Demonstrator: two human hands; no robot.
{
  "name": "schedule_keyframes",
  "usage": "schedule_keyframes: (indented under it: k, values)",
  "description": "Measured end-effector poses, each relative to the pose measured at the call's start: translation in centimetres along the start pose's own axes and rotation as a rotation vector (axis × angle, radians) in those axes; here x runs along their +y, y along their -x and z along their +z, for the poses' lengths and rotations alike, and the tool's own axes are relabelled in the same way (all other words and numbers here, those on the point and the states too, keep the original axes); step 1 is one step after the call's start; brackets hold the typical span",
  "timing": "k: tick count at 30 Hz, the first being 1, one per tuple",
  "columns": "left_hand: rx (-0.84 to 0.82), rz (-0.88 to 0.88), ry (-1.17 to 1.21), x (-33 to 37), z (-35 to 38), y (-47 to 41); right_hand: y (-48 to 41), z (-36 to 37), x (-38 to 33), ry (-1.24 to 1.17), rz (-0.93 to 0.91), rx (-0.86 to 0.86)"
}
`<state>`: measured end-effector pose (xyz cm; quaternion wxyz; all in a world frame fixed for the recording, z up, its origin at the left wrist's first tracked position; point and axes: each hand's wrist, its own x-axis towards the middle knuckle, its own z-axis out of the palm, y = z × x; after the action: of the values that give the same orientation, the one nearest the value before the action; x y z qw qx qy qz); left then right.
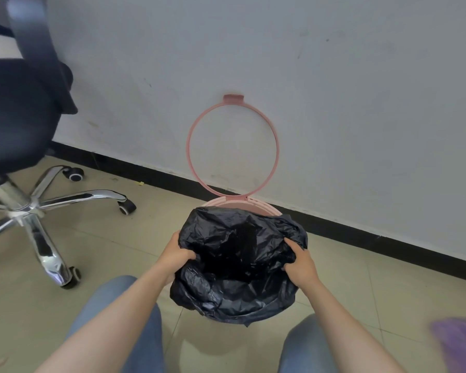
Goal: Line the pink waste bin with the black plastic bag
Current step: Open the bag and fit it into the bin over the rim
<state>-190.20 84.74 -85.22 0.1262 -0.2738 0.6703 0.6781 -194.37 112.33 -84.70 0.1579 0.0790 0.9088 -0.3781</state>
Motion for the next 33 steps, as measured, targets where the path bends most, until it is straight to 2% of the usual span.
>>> schedule_keyframes:
  k: [2,4,6,8,10,12,13,14,18,20,25,27,30,33]
  values:
    - [-0.028,-0.057,0.038,0.0,-0.3,0.2,0.2,-0.2,0.1,0.004,-0.003,-0.037]
    - [-0.035,-0.085,-0.036,0.1,-0.5,0.5,1.0,-0.5,0.3,0.016,0.0,-0.099]
    - [0.084,-0.04,-0.354,0.4,-0.7,0.7,2.1,-0.8,0.7,0.076,0.012,-0.161]
    - [0.269,0.081,-0.721,0.9,-0.3,0.6,3.4,-1.0,0.9,0.182,0.023,-0.136]
    - [0.327,0.179,-0.908,1.5,0.8,0.4,4.7,-1.1,0.2,0.318,-0.025,0.069]
    - [0.284,0.198,-0.991,1.5,1.8,0.0,5.6,-1.2,-1.3,0.341,-0.191,0.371]
    - [0.268,0.202,-1.024,1.3,2.2,-0.2,5.5,-1.2,-2.3,0.31,-0.294,0.472]
    - [0.265,0.214,-1.054,1.0,2.4,-0.4,5.0,-1.3,-3.2,0.326,-0.371,0.497]
    - [0.291,0.26,-1.107,0.0,2.4,-0.8,0.9,-1.1,-4.7,0.713,-0.393,0.142]
    - [0.3,0.274,-1.139,-0.1,2.3,-0.9,-1.2,-0.8,-4.1,0.812,-0.411,0.057]
    - [0.336,0.322,-1.165,-0.2,2.1,-1.1,-4.7,-0.1,-4.1,0.682,-0.439,-0.007]
    - [0.346,0.331,-1.168,-0.3,2.0,-1.1,-6.0,0.2,-4.3,0.703,-0.431,-0.043]
    - [0.348,0.334,-1.177,-0.4,2.2,-1.0,-7.7,0.6,-5.1,0.643,-0.36,-0.065]
    - [0.354,0.332,-1.189,-0.4,2.4,-1.1,-9.2,0.6,-6.1,0.513,-0.21,-0.102]
